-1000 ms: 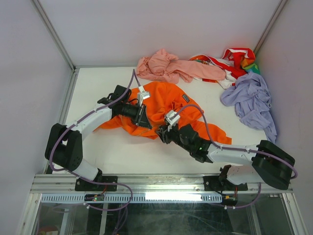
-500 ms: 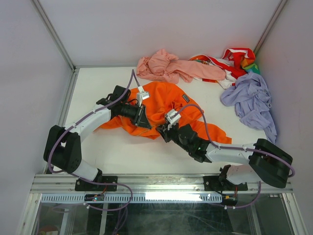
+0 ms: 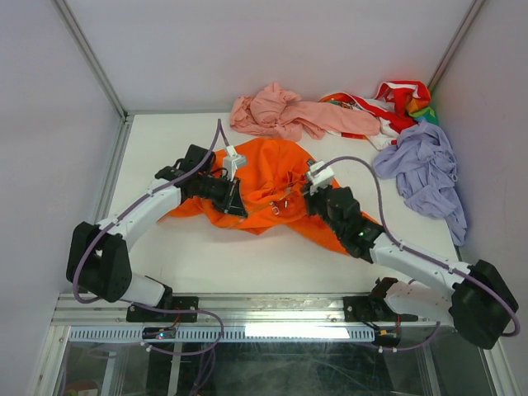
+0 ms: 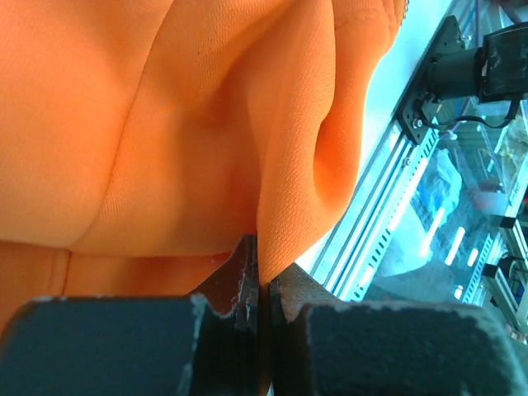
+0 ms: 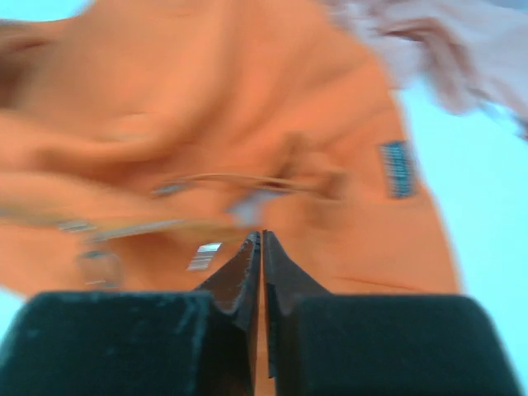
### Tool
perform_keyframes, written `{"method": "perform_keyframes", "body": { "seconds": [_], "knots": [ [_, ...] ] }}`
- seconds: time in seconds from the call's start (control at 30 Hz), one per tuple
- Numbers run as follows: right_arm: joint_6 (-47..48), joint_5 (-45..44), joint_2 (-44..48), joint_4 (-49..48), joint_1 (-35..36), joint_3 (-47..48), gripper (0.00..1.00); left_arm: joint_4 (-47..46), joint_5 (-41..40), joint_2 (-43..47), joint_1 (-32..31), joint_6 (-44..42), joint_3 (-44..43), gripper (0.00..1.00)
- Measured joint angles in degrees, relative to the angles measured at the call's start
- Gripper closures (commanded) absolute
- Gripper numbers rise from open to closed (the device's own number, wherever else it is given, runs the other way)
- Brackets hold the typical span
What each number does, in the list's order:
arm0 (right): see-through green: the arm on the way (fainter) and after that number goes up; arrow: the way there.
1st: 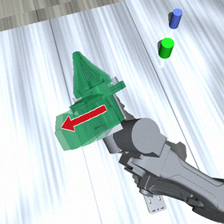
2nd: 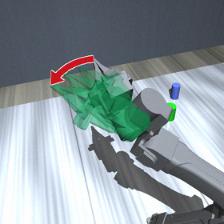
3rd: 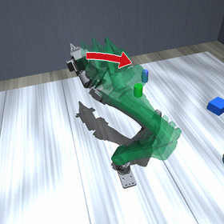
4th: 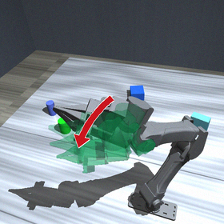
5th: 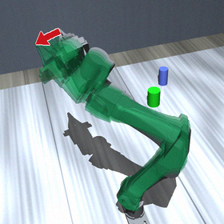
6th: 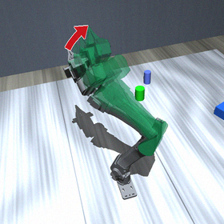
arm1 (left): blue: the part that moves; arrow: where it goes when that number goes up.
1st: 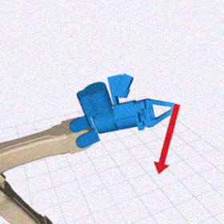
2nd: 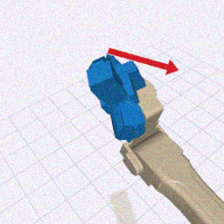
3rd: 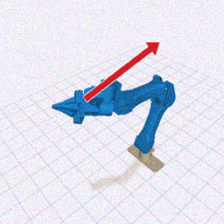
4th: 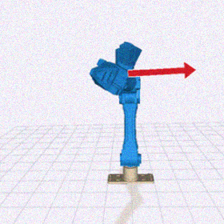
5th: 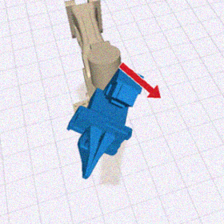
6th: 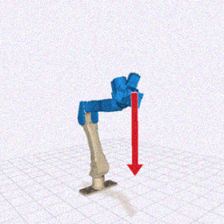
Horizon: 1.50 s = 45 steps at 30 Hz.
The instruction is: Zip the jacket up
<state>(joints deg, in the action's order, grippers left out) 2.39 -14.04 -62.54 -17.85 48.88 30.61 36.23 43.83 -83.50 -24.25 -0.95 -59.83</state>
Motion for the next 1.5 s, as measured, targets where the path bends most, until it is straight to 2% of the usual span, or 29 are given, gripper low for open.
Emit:
{"method": "perform_keyframes", "body": {
  "seconds": [0.17, 0.27, 0.47, 0.67, 0.8, 0.93, 1.1, 1.27, 1.4, 1.5],
  "knots": [
    [2.75, -3.32, 1.68, 7.48, -13.66, 4.13, 1.0, 3.13, -3.21, 3.41, 0.35, -0.07, 0.0, 1.0],
    [4.24, 1.9, 1.77, 10.86, -18.01, 6.95, 1.0, 3.98, -4.17, 4.28, 0.35, -0.07, 0.0, 1.0],
    [3.41, 24.15, 1.84, 13.27, -17.46, 8.55, 0.84, 4.46, -4.66, 4.37, 0.35, 0.15, -0.07, 1.0],
    [-0.68, 39.28, 1.95, 11.23, -15.72, 4.39, 0.71, 4.42, -4.7, 4.37, 0.35, 0.2, -0.28, 1.0],
    [-2.99, 45.44, 0.07, 8.0, -14.64, 2.99, 0.64, 4.42, -4.61, 4.37, 0.35, 0.2, -0.31, 1.0],
    [-5.46, 47.84, -4.46, 1.77, -13.81, 2.73, 0.58, 4.37, -4.42, 4.37, 0.35, 0.17, -0.33, 1.0],
    [-8.24, 48.57, -10.38, -6.27, -13.68, 2.49, 0.58, 4.33, -4.28, 4.37, 0.35, 0.17, -0.33, 1.0],
    [-9.31, 51.04, -14.73, -9.18, -13.25, 2.93, 0.61, 4.31, -4.28, 4.37, 0.35, 0.17, -0.33, 1.0],
    [-9.68, 52.11, -16.2, -10.32, -12.87, 3.15, 0.71, 4.33, -4.26, 4.37, 0.35, 0.17, -0.33, 1.0],
    [-9.88, 52.3, -16.33, -10.71, -12.87, 3.15, 0.84, 4.31, -4.28, 4.37, 0.35, 0.17, -0.33, 1.0]
  ]
}}
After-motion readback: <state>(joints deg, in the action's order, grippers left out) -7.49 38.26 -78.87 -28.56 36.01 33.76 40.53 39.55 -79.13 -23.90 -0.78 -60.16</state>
